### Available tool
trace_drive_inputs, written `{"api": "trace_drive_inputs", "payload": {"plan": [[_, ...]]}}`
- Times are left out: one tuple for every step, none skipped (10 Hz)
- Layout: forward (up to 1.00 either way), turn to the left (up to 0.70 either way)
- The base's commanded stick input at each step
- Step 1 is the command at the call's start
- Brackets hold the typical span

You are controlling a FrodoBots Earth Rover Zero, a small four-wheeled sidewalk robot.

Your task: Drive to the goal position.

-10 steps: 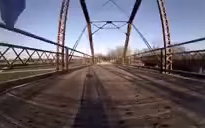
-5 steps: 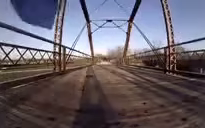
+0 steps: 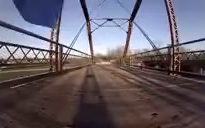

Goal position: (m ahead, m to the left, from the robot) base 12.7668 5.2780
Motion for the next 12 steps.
{"api": "trace_drive_inputs", "payload": {"plan": [[0.70,0.00],[0.70,0.00],[0.70,0.00],[0.70,0.00],[0.70,0.00],[0.70,0.00],[0.70,0.00],[0.70,0.00],[0.70,0.00],[0.70,0.00],[0.70,0.00],[0.70,0.00]]}}
